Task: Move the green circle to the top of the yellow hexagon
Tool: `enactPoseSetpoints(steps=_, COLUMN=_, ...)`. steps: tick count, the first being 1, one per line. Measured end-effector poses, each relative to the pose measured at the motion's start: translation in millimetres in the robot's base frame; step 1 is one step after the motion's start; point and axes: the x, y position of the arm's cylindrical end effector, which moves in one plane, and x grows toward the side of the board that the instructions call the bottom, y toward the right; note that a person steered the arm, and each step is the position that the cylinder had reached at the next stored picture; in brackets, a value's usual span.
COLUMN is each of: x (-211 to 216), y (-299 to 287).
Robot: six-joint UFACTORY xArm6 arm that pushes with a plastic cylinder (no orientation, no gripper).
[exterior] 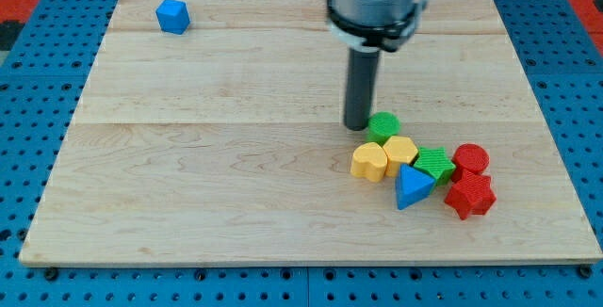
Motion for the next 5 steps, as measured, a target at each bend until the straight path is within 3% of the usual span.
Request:
enactPoseSetpoints(steps=1, x=-26.2, y=26.5)
enactPoseSetpoints(steps=3, x=16.5, y=49.2)
enactPoseSetpoints(steps=4, x=7.9, y=42.6)
enactPoseSetpoints(steps=5, x=-1.2, y=-15.6)
